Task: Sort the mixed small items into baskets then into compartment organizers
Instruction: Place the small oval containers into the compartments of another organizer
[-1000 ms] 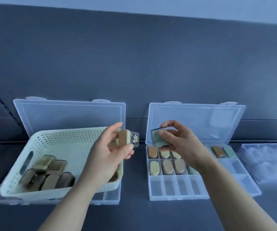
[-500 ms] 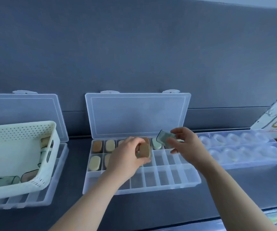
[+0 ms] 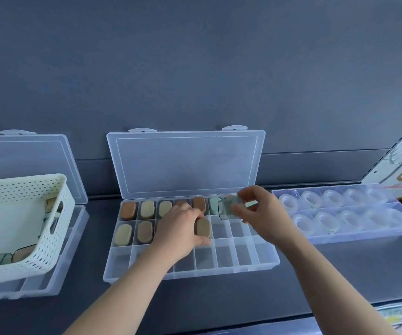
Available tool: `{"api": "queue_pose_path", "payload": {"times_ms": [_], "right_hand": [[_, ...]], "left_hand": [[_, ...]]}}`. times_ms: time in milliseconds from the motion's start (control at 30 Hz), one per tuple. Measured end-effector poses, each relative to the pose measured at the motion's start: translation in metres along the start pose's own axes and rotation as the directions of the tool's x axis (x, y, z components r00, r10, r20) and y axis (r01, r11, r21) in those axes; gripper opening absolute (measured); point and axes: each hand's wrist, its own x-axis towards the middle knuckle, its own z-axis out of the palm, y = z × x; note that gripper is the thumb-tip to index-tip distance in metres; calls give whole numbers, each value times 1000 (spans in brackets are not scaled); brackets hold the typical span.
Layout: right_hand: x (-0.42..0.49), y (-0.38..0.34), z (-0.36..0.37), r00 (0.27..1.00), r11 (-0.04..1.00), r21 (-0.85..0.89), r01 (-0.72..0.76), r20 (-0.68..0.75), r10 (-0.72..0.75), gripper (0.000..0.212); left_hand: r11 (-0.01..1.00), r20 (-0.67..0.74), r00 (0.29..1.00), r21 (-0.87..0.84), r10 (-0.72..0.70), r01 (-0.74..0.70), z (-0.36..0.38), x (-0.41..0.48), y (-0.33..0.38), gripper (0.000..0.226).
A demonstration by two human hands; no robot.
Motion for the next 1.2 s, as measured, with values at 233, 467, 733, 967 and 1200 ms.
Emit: {"api": "queue_pose_path", "payload": {"times_ms": [233,467,733,967,1200], "right_hand": [[-10,4,22,994,937,-332,111,18,-112,22],[-5,6,44,990,865,-484,130,110,-88,34],[-6,3,48,981,796,-573,195,98,-169,40],[-10,-84,85,896,805,-398,440,142,-420,35],[-17,-177,175,805,802,-191,565,341,-486,37]], "left_hand": [[999,-140,989,25,40,-37,-1,-9,-14,60],[997,-145,987,58,65,-57,1,-13,-27,60],[997,-149,986,25,78,-75,-11,-23,-32,54],[994,-327,945,-104,-13,-22,-89,-75,-79,45],[967,-365,895,-114,-256,230,-166,-145,-208,37]]}}
